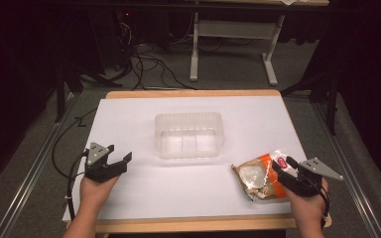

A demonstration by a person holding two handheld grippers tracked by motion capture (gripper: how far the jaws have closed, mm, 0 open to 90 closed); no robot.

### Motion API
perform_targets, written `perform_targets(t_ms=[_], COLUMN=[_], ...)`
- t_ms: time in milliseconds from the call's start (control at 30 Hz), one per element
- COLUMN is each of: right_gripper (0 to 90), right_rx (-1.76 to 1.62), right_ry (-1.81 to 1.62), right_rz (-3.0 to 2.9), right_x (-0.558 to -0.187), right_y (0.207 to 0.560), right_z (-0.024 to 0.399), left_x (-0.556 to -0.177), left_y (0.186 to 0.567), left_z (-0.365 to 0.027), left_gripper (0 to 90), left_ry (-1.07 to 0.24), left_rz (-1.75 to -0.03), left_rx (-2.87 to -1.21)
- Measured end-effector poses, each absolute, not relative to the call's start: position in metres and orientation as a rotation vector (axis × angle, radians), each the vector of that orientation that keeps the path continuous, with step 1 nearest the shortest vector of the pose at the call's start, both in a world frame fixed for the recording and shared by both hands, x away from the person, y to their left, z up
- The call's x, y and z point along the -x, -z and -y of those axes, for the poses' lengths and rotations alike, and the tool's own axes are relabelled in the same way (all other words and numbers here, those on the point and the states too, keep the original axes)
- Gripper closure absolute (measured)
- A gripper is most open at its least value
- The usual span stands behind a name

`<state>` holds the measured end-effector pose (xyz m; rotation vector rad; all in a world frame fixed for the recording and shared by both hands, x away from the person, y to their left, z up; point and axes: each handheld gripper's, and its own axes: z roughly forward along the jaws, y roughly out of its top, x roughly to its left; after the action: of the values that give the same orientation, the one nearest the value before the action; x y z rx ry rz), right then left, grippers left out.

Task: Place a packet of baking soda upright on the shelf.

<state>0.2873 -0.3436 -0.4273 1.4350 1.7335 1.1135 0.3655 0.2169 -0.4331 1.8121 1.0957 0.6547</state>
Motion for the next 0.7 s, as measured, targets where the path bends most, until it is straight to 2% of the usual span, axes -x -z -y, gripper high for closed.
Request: perform_targets(t_ms=[300,700], right_gripper=[41.4,38.9], right_rx=[-1.445,-1.457], right_ry=[-1.116,-1.114], right_rz=[-1.754,-1.743], right_x=[-0.2855,-0.284], right_y=[0.4301,0.4295], right_z=[0.3461,0.3501], left_x=[-0.3685,-0.3691], left_y=[0.4334,0.4362], left_z=[-0.224,-0.2219], left_gripper=[29.0,29.0], left_ry=[-0.62,-0.587], left_rz=[-1.153,-1.141], left_rx=[-1.785,-1.819])
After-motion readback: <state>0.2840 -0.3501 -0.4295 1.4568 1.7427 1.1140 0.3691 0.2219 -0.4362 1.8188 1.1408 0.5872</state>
